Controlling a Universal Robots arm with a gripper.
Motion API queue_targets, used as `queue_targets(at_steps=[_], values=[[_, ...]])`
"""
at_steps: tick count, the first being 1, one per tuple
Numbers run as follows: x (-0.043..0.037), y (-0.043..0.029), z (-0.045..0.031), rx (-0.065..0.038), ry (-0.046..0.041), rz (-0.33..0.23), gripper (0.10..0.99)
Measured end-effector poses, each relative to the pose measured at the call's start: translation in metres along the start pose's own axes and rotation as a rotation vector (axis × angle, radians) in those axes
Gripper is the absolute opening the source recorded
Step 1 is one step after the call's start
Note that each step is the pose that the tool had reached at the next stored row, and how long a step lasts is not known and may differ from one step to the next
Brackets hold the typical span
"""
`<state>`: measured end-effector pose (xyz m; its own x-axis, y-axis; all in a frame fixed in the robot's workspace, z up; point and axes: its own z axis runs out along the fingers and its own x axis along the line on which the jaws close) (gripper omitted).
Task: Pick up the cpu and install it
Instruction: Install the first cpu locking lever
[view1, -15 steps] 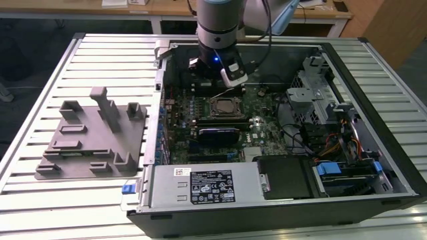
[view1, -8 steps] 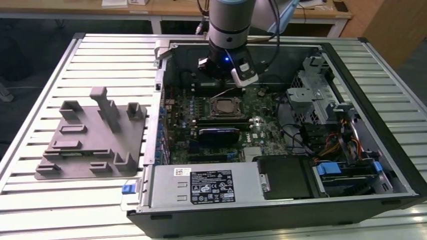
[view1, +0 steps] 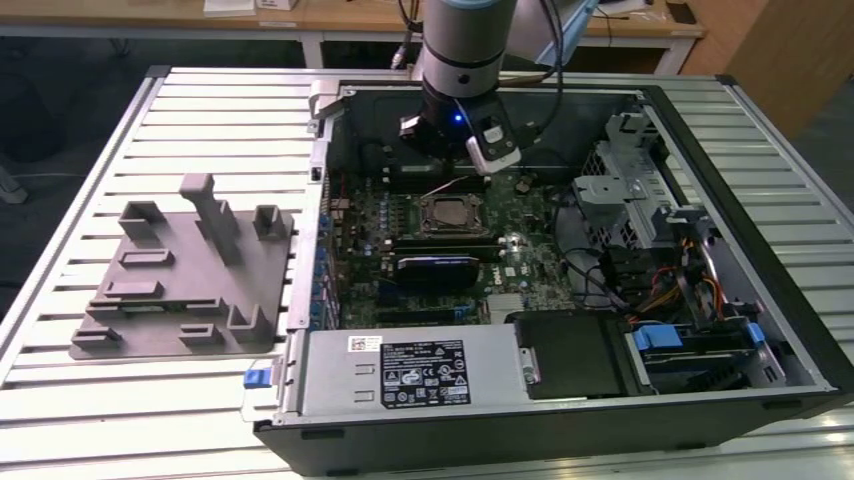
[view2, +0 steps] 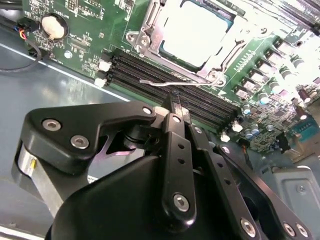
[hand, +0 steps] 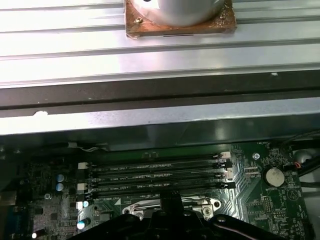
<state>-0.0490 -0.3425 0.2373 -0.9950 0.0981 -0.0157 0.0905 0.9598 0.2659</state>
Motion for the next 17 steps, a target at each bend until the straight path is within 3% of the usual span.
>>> queue_targets(at_steps=[3,5,6,8,11,17], values=[[0.0001,-0.0002,0.0004,0.021,-0.0106,0.009,0.106],[0.0001,-0.0005,0.0014,0.032,-0.0239,0.018,0.106],[0.0002,-0.0008,0.0026,0.038,-0.0365,0.025,0.106],[0.0002,-0.0014,0.0048,0.039,-0.0522,0.034,0.106],[0.0002,-0.0021,0.0072,0.039,-0.0659,0.04,0.106],[0.0029,-0.0033,0.0112,0.037,-0.0798,0.042,0.106]])
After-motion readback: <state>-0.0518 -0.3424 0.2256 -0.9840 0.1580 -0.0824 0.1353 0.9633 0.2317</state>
